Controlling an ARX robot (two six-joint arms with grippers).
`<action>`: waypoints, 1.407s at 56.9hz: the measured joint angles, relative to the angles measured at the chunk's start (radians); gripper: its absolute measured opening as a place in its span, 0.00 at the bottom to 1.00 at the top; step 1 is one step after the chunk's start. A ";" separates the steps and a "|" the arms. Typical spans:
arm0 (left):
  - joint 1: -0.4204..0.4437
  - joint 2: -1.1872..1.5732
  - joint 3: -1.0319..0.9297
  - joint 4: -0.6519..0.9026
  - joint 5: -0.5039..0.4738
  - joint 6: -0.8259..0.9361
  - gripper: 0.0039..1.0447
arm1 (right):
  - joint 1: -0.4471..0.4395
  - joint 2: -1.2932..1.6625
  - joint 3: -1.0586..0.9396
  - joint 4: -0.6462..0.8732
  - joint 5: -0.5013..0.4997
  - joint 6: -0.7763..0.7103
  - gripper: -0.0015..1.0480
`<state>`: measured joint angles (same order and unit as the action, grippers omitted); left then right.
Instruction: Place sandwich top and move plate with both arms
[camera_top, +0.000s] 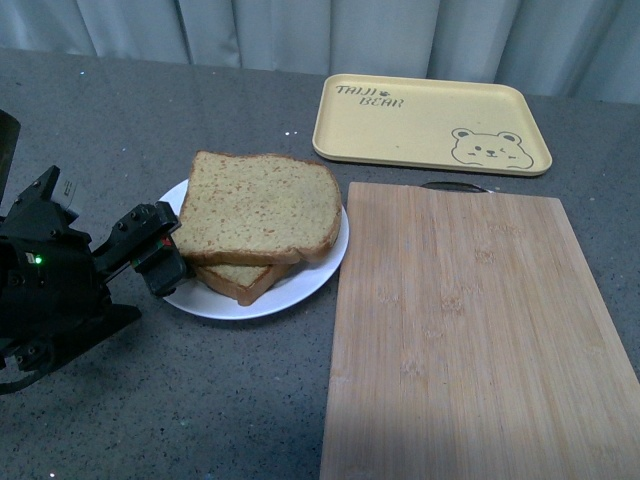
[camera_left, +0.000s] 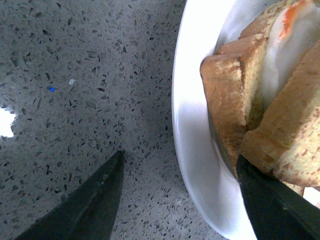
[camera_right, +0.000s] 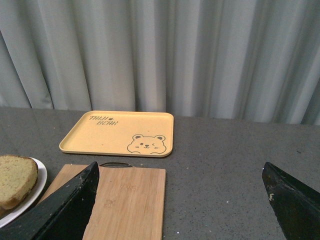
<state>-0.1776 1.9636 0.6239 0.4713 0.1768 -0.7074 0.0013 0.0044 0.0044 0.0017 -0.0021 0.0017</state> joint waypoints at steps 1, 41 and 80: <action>0.000 0.005 0.004 0.000 0.001 -0.002 0.62 | 0.000 0.000 0.000 0.000 0.000 0.000 0.91; 0.064 0.005 -0.044 0.231 0.210 -0.240 0.03 | 0.000 0.000 0.000 0.000 0.000 0.000 0.91; -0.182 0.202 0.443 0.233 0.040 -0.613 0.03 | 0.000 0.000 0.000 0.000 0.000 0.000 0.91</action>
<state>-0.3599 2.1654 1.0668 0.7048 0.2165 -1.3205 0.0013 0.0044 0.0048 0.0013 -0.0021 0.0017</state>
